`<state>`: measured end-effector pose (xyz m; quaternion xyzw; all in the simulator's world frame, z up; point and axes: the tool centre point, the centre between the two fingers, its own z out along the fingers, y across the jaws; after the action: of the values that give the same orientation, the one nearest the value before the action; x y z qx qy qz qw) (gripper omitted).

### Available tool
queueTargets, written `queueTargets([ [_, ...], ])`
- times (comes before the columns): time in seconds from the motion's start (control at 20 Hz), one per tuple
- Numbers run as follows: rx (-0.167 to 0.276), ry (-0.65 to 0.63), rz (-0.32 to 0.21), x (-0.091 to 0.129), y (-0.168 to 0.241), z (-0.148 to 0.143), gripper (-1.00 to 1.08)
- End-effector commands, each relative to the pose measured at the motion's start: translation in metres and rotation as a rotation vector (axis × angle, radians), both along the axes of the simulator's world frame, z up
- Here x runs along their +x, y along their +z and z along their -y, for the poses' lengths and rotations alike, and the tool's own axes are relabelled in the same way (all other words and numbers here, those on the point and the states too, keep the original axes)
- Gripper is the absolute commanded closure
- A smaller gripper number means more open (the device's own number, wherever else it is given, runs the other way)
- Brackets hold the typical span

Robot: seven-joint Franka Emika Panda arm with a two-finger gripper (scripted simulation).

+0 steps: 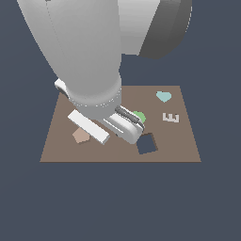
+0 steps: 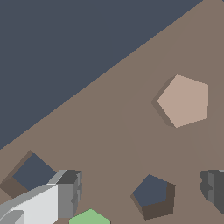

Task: Insert a designated object into the corresponding slot on a board.

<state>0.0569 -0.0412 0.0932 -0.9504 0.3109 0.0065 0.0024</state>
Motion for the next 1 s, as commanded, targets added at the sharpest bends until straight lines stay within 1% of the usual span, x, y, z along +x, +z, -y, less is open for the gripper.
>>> queueTargets([
  [0.0,-0.003,-0.115,0.002,0.006,-0.008,0.014,-0.92],
  [0.25,-0.007,-0.309,0.004,0.012,-0.021,0.038,-0.92],
  [0.5,-0.009,-0.46,0.006,0.013,-0.031,0.058,-0.92],
  [0.75,-0.011,-0.566,0.007,0.012,-0.038,0.072,-0.92],
  [0.95,-0.012,-0.618,0.008,0.01,-0.042,0.079,-0.92],
])
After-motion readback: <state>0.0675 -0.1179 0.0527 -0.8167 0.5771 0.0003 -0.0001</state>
